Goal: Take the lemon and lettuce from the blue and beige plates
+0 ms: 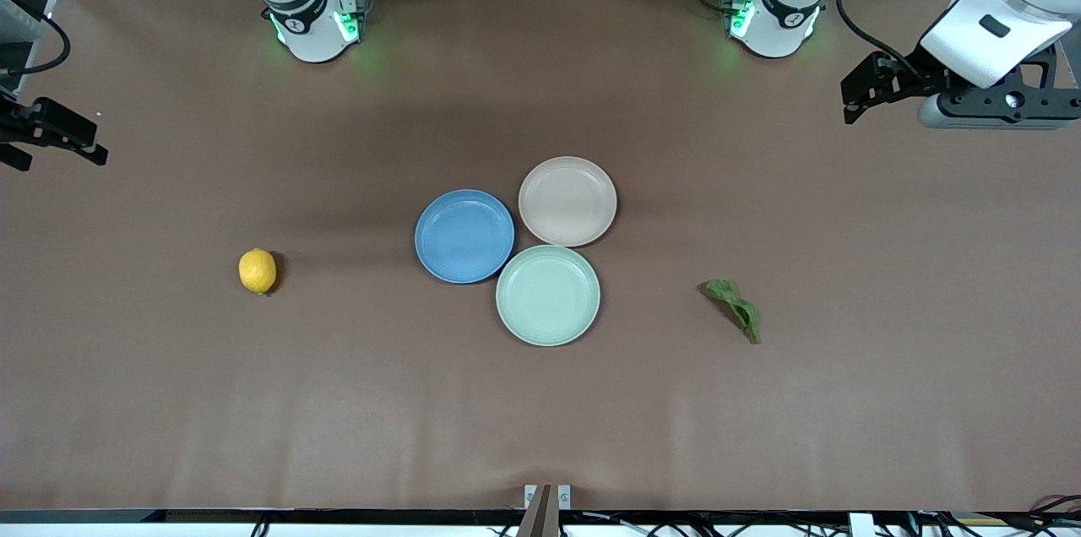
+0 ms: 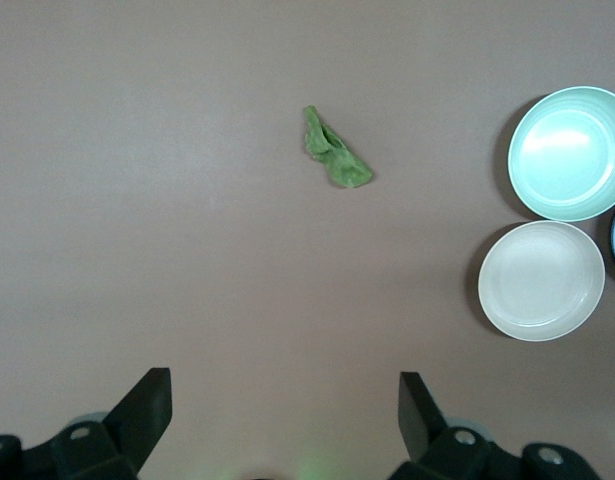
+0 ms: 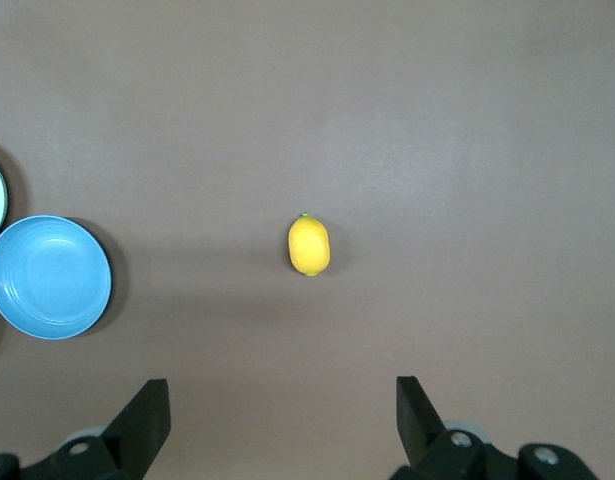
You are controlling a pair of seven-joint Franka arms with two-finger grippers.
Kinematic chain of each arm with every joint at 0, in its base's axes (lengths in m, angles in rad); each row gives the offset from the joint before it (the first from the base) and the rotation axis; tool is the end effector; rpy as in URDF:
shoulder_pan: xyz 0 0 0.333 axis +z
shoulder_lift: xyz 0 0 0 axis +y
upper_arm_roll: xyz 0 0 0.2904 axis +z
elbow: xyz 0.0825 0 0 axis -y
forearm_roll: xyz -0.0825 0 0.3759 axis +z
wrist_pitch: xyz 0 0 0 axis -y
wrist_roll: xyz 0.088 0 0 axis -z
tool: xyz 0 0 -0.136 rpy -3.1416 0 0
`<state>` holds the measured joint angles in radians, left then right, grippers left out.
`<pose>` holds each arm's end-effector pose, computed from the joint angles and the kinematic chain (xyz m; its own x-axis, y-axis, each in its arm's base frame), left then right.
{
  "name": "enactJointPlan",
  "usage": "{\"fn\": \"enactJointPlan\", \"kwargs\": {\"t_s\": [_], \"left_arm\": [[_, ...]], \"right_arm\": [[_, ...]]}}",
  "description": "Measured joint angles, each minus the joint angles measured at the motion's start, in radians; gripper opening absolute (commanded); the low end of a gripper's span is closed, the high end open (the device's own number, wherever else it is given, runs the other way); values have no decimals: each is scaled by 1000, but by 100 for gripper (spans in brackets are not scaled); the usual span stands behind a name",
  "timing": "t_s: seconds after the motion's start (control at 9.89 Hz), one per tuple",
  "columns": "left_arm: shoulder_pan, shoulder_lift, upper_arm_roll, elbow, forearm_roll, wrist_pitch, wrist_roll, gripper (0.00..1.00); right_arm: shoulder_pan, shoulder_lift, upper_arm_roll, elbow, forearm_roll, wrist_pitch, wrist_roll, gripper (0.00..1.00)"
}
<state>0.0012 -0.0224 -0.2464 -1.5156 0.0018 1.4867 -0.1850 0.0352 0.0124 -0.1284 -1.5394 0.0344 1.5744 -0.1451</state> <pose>0.5155 -0.1302 0.5996 0.9982 -0.0599 -0.0057 -0.0600 -0.9982 -0.0084 0.5495 -0.0463 0.5781 0.9983 0.0518 0.0272 0.0525 -0.9982 -0.0292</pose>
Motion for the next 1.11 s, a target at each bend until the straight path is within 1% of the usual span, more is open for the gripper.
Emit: {"fn": "enactJointPlan", "kwargs": {"t_s": [0.51, 0.81, 1.11], "left_arm": [[-1, 0, 0, 0, 0, 0, 0, 100], [-1, 0, 0, 0, 0, 0, 0, 100], [-1, 0, 0, 0, 0, 0, 0, 100]], "right_arm": [[0, 8, 0, 17, -4, -25, 0, 100], [2, 12, 0, 32, -22, -32, 0, 100], [28, 22, 2, 46, -43, -43, 0, 100]]}}
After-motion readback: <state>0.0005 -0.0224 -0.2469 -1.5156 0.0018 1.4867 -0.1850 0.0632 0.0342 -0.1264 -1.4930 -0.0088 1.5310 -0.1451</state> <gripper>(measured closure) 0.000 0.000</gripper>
